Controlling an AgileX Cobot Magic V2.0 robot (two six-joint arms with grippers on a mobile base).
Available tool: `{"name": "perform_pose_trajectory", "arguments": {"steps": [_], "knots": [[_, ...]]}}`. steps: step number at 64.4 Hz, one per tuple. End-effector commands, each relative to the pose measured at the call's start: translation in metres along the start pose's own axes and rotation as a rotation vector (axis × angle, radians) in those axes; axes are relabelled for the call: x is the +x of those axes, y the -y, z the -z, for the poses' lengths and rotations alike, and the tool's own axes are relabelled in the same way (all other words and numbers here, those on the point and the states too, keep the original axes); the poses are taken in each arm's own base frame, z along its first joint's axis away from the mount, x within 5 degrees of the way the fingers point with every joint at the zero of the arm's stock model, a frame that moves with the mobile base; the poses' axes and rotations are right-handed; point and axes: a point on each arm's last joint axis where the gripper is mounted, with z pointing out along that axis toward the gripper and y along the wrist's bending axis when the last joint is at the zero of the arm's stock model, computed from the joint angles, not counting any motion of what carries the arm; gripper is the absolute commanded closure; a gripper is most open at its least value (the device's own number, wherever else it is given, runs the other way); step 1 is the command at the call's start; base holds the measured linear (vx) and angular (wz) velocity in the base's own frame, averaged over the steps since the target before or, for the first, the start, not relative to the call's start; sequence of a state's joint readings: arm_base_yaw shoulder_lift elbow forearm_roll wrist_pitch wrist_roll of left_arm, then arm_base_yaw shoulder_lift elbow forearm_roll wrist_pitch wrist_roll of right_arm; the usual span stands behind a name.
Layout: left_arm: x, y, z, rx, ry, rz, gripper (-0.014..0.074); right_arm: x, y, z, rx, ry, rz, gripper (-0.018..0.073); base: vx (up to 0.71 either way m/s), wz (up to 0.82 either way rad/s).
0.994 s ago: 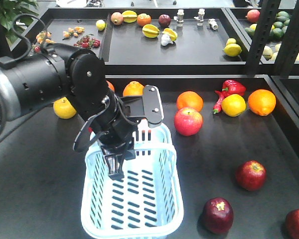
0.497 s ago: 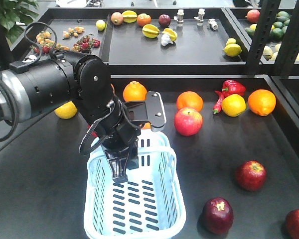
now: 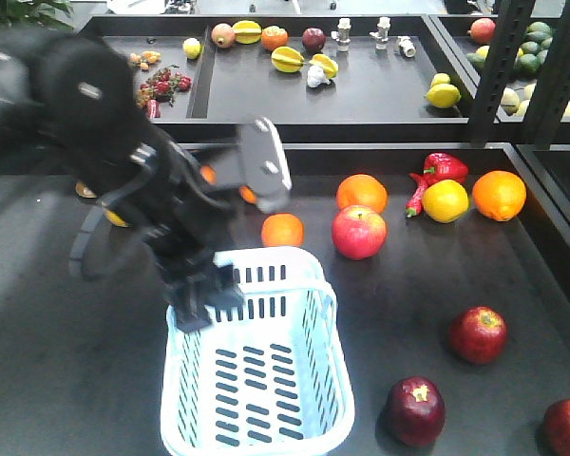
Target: Pick three apples into basket with both arms
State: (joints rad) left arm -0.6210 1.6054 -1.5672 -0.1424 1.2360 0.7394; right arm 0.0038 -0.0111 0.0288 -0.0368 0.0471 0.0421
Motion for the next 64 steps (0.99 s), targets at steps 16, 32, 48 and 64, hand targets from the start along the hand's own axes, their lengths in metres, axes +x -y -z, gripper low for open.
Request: {"name": "perform_pose_trajectory", "arguments": {"steps": [16,32,48,64], "knots": [[0.063,0.009,0.058,-0.126,0.016,0.206,0.0234,-0.006,0.000,0.001,0.001,0.082,0.010,0.0567,0.00,0.00],[0.104,0.021,0.048,-0.114,0.015,0.263,0.0595,-0.006,0.000,0.001,0.001,0.082,0.010,0.0567,0.00,0.00],[0.108,0.023,0.052,-0.114,0.026,0.279,0.0605,-0.006,0.000,0.001,0.001,0.082,0.010,0.0567,0.00,0.00],[0.107,0.023,0.052,-0.119,0.031,0.278,0.0604,-0.006,0.000,0.001,0.001,0.082,0.010,0.0567,0.00,0.00]]}}
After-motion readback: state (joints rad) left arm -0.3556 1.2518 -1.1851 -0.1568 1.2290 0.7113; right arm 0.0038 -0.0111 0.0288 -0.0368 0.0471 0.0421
